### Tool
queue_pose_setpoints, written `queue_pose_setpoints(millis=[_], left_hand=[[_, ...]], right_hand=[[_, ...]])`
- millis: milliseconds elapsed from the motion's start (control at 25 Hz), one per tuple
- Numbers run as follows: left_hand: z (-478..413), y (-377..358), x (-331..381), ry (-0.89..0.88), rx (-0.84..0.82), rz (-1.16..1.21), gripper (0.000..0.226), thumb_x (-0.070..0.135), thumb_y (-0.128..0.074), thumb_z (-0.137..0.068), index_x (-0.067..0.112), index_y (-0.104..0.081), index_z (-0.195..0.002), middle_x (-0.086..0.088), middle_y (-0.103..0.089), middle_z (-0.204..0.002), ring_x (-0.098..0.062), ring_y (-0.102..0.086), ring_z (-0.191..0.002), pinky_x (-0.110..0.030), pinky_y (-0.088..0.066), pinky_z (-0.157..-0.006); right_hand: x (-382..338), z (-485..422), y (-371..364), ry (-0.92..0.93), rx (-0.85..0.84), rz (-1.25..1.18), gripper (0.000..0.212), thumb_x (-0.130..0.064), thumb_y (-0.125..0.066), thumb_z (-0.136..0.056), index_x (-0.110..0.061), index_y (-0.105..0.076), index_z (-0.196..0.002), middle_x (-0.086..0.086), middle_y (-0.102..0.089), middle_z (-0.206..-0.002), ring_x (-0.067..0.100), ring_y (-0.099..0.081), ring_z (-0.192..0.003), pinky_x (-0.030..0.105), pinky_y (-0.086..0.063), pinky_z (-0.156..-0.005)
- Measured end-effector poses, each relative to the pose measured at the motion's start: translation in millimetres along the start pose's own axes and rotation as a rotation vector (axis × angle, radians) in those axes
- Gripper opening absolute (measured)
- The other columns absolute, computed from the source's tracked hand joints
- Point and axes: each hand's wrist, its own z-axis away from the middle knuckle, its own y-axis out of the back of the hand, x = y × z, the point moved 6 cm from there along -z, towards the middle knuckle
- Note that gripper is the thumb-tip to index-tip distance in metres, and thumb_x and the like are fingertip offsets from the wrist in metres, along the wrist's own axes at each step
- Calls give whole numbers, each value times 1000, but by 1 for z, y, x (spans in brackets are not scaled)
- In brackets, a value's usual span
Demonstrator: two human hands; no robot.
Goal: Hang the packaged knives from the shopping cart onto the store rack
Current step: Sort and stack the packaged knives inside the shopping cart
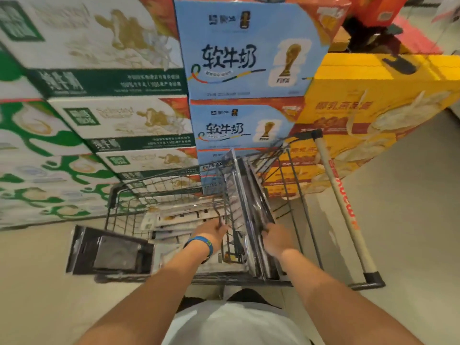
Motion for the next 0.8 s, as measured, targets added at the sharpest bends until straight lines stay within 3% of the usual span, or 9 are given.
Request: queue_pose_setpoints(millis=[120, 200, 280, 320, 400, 480, 600, 680, 800], left_hand=[[4, -2, -6, 5, -5, 19, 40, 48, -38, -103, 17, -58, -119, -1, -67, -101, -22, -67, -85, -33, -53, -72], [7, -3, -8, 13, -31, 73, 49, 51, -38, -102, 14, -55, -130, -6, -66, -119, -26, -68, -100, -35, -53, -80], [11, -3, -9, -8, -35, 135, 50, 54, -39, -100, 15, -61, -123, -7, -68, -118, -26, -69, -101, -37, -54, -87], [15, -2, -11, -31, -27, 181, 49, 57, -40, -99, 17, -65, -114, -6, -71, -111, -22, -71, -92, -36, -56, -85], [25, -5, -24, -17, -14, 382, 45, 60, -41, -97, 23, -67, -101, 6, -73, -96, -12, -73, -72, -31, -57, -71], [33, -12, -53, 109, 13, 628, 40, 56, -41, -99, 25, -66, -91, 13, -72, -92, -9, -70, -58, -24, -50, -55], [39, -16, -99, 255, 16, 771, 35, 41, -43, -103, 21, -61, -82, 2, -73, -93, -14, -65, -55, -23, -43, -50], [39, -11, -125, 295, 18, 820, 31, 32, -43, -104, 18, -60, -83, -1, -70, -91, -15, -63, -57, -22, -43, -48], [27, 5, -164, 347, -12, 875, 27, 22, -40, -104, 15, -61, -88, -5, -69, -94, -16, -62, -59, -24, -43, -51]], right_hand=[[0, 3, -3, -10, 82, 6, 29, -31, -45, -108, -12, -65, -117, 8, -71, -106, 25, -67, -95, 33, -51, -76], [-14, 11, 3, 25, 154, -20, 30, -37, -47, -106, -13, -65, -110, 6, -70, -98, 24, -66, -89, 39, -56, -78], [-38, 24, 19, 126, 339, -63, 35, -37, -47, -106, -9, -64, -118, 7, -68, -109, 26, -64, -104, 43, -54, -91], [-56, 32, 27, 200, 416, -131, 37, -36, -47, -106, -8, -63, -124, 7, -66, -116, 25, -61, -111, 41, -51, -97], [-100, 48, 37, 391, 446, -291, 34, -33, -45, -107, -10, -64, -123, 2, -64, -116, 18, -58, -111, 30, -46, -93], [-147, 68, 33, 595, 372, -354, 27, -31, -45, -107, -17, -66, -114, -8, -63, -105, 7, -57, -98, 22, -44, -79], [-198, 86, -6, 726, 171, -344, 30, -34, -45, -101, -20, -71, -107, -10, -65, -88, 3, -56, -79, 16, -41, -67], [-213, 85, -44, 689, 25, -287, 29, -37, -47, -102, -21, -71, -106, -10, -64, -84, 5, -55, -74, 14, -39, -61], [-207, 61, -116, 476, -183, -146, 24, -33, -51, -104, -19, -68, -113, -4, -69, -106, 16, -63, -94, 27, -43, -73]])
